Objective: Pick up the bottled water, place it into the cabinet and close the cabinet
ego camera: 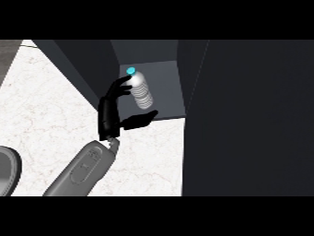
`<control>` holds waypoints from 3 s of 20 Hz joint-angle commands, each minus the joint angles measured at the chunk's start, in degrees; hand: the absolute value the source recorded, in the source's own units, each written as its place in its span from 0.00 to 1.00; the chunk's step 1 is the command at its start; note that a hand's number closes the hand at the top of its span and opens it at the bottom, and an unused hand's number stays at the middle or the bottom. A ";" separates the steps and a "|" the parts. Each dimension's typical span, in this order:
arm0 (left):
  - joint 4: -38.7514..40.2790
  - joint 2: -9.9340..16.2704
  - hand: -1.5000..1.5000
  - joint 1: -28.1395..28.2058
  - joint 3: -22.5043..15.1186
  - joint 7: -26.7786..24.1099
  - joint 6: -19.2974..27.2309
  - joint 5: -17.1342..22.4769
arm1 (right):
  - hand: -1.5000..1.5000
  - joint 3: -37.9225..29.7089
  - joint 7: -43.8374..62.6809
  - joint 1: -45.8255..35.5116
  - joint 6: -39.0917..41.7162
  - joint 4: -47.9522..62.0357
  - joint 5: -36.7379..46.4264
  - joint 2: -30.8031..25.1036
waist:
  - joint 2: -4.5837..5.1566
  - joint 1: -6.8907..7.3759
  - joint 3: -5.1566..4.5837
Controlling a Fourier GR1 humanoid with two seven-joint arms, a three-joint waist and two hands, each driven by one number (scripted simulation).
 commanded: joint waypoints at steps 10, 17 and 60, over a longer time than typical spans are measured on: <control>8.19 2.58 0.00 -14.36 8.79 -2.73 -8.21 8.03 | 0.00 0.57 -1.21 -0.18 0.24 0.00 0.67 0.19 | 1.57 0.07 -0.70; 3.68 0.88 0.00 -11.58 11.76 -12.99 -15.23 16.13 | 0.00 0.64 -0.57 0.23 -1.24 -1.66 1.77 0.43 | 1.08 1.79 -0.73; -55.18 4.62 0.00 36.67 -2.82 -13.32 -32.78 23.40 | 1.00 6.00 -0.63 4.58 2.04 -1.86 8.58 -9.17 | -0.22 6.07 -0.47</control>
